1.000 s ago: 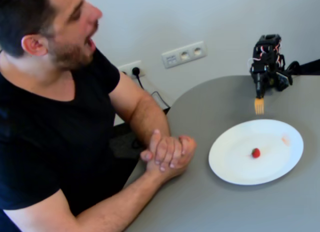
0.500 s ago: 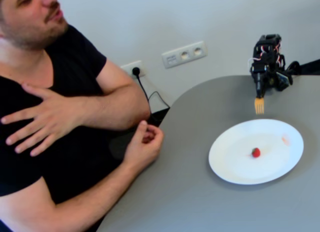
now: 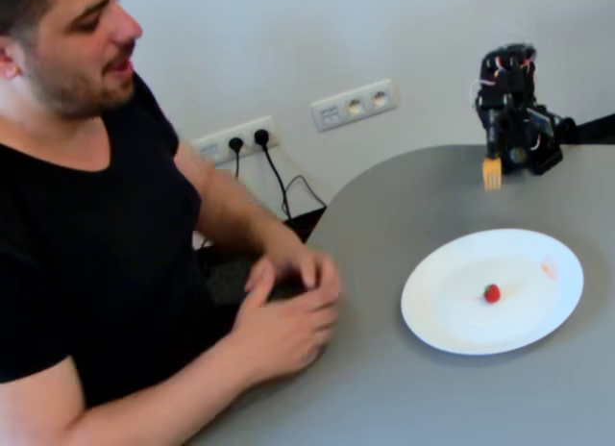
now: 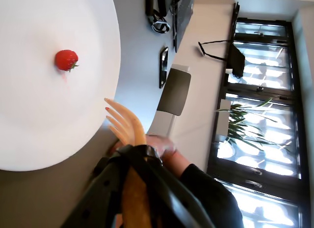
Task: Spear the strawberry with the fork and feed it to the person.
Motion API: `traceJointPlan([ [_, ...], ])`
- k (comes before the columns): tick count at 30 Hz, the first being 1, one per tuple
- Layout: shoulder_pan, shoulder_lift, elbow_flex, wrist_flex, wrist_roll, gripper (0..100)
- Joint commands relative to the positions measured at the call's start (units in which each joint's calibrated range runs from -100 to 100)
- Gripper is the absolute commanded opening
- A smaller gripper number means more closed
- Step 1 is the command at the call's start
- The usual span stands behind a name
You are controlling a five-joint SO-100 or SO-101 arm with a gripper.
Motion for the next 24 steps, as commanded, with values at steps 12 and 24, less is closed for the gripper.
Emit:
traceJointPlan([
  [12,-0.9,65.7,-41.9,-5.3,-2.2,1],
  [24,-1.6,67.6,-41.9,-15.6,-1.5,1],
])
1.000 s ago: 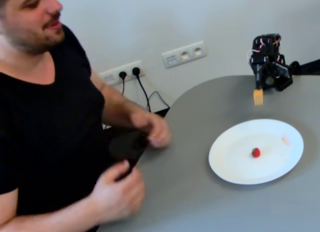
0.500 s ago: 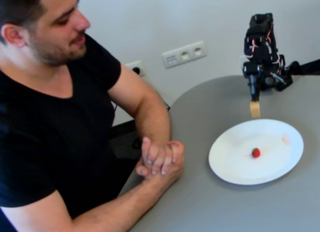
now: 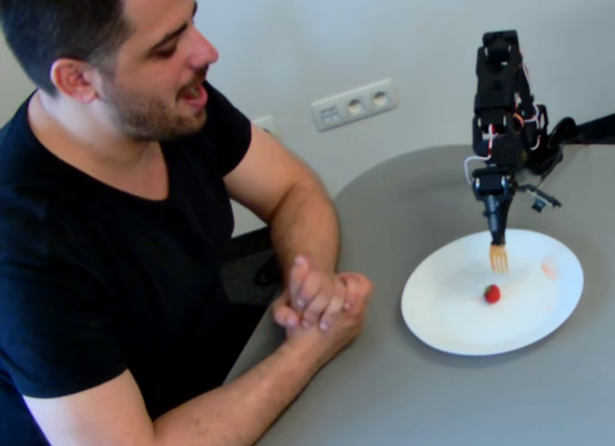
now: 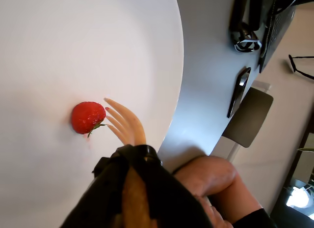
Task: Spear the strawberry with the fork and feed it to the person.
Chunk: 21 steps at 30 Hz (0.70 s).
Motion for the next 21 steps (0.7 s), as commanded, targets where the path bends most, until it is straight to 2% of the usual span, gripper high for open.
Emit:
traceJointPlan([
  [1,0.6,0.4,-2.9,-1.3,0.2,1],
  [9,3.5,9.7,-7.9,-1.2,0.1,1],
  [21,4.0,15.1,-8.8,-1.5,-0.2,1],
])
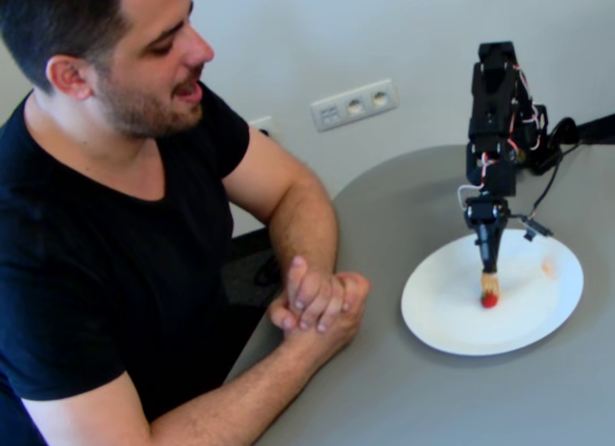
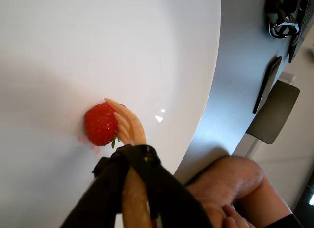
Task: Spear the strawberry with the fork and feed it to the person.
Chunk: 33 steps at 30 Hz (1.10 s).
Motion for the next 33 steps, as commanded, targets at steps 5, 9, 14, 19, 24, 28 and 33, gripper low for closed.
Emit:
traceJointPlan([
  [5,0.7,0.0,-1.3,0.8,-0.2,1],
  [9,0.7,0.2,-1.4,1.0,-0.2,1],
  [14,0.7,0.2,-1.4,0.6,-0.2,1],
  [19,0.3,-1.2,-3.7,1.8,-0.2,1],
  [24,0.2,-4.9,-13.6,10.7,-0.2,1],
  [28,0.2,-6.4,-23.1,18.6,-0.2,1],
  [33,0.7,-9.3,-34.7,27.7,-0.3,1],
])
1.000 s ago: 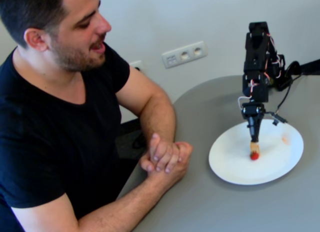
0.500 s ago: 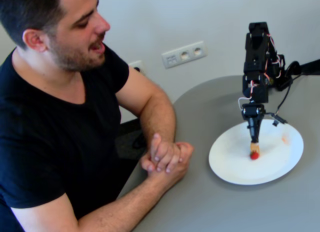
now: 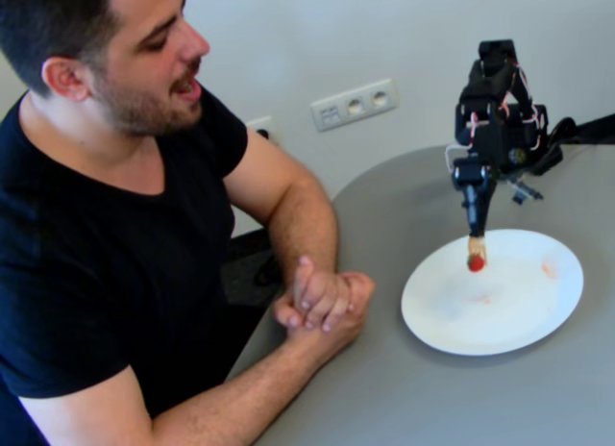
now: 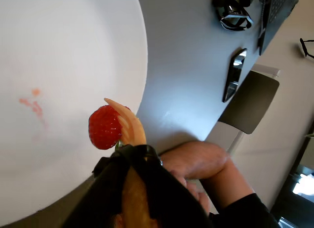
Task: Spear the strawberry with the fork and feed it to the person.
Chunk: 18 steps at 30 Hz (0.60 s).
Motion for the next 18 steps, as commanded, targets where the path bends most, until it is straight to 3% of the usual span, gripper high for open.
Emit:
traceJointPlan([
  [1,0.6,-8.0,-5.3,1.4,-0.2,1],
  [7,1.2,-19.6,-4.3,1.2,0.4,1],
  [12,6.8,-28.9,8.2,-3.9,-0.1,1],
  [15,10.0,-37.3,21.4,-10.3,0.2,1],
  [18,14.7,-47.6,39.7,-25.8,1.8,1],
])
